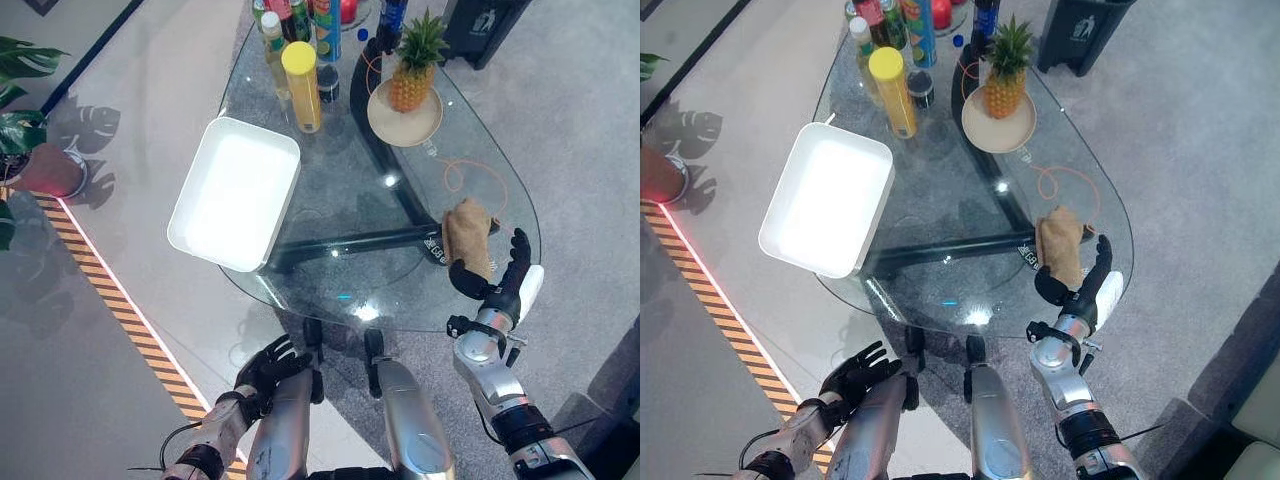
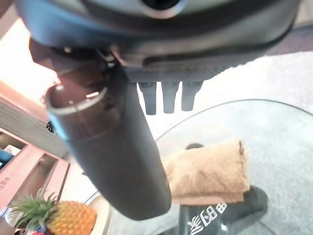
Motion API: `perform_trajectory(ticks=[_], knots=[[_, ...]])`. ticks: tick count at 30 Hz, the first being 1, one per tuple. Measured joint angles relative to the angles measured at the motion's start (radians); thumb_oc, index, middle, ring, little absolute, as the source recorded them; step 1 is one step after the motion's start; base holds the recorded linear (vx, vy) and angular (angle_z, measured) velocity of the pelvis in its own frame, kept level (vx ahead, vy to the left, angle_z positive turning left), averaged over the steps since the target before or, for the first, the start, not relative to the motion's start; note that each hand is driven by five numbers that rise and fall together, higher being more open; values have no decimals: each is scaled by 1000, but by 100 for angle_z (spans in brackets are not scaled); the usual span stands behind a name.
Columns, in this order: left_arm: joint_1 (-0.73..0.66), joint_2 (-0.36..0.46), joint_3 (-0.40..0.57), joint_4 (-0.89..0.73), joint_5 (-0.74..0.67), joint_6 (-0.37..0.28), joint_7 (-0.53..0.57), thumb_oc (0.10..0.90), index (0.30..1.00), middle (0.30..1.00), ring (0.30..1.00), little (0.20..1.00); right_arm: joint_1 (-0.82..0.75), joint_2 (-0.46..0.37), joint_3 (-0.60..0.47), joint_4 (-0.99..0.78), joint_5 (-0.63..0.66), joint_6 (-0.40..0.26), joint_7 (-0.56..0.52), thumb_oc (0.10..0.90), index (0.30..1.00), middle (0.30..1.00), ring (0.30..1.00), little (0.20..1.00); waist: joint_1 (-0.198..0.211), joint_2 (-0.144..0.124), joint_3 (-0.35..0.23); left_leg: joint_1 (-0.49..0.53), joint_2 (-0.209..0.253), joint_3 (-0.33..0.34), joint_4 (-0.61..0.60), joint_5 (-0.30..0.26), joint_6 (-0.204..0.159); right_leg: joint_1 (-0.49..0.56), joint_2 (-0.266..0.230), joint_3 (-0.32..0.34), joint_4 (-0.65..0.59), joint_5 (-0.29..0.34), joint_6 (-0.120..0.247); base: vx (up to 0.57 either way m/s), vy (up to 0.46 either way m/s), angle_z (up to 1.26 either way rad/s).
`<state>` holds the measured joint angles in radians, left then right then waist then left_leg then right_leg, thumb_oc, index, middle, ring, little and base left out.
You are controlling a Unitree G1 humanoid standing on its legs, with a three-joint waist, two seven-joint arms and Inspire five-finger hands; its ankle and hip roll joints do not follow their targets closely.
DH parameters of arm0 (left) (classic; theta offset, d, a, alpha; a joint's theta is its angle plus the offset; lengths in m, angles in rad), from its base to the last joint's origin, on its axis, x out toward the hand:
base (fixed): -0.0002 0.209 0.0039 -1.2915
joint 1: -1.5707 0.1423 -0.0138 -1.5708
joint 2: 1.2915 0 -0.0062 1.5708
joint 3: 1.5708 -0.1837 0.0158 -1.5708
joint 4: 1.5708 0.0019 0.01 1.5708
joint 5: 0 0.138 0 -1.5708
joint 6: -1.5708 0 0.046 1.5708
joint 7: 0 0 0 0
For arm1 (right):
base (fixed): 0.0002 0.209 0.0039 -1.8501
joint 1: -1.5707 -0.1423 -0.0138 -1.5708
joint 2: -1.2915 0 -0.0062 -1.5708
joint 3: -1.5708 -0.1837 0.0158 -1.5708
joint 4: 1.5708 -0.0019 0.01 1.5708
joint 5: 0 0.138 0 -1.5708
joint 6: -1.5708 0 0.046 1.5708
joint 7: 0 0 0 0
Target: Wipe the table with a cloth and put it in the basket.
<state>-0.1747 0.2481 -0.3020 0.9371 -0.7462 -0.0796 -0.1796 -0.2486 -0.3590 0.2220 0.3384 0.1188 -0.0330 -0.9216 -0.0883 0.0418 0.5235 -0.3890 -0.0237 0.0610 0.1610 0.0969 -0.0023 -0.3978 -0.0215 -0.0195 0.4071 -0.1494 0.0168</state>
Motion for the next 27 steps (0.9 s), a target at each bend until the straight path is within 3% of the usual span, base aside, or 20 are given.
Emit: perform_trajectory(ticks=[9,27], knots=[[-68,8,-42,-24,-58,-17,41,800,900,900,900,900,-157,-13,8,35,0,27,-83,800,900,900,900,900,1,21,11,-174,-4,2,72,3,-5,-194,-7,0,108,-16,-16,-2,4,0],[-106,37,-84,-142,-142,-15,103,800,900,900,900,900,-304,-42,7,93,82,47,-88,800,900,900,900,900,33,32,12,-373,-18,-1,135,18,-6,-412,-30,-2,220,-24,-25,12,13,2]])
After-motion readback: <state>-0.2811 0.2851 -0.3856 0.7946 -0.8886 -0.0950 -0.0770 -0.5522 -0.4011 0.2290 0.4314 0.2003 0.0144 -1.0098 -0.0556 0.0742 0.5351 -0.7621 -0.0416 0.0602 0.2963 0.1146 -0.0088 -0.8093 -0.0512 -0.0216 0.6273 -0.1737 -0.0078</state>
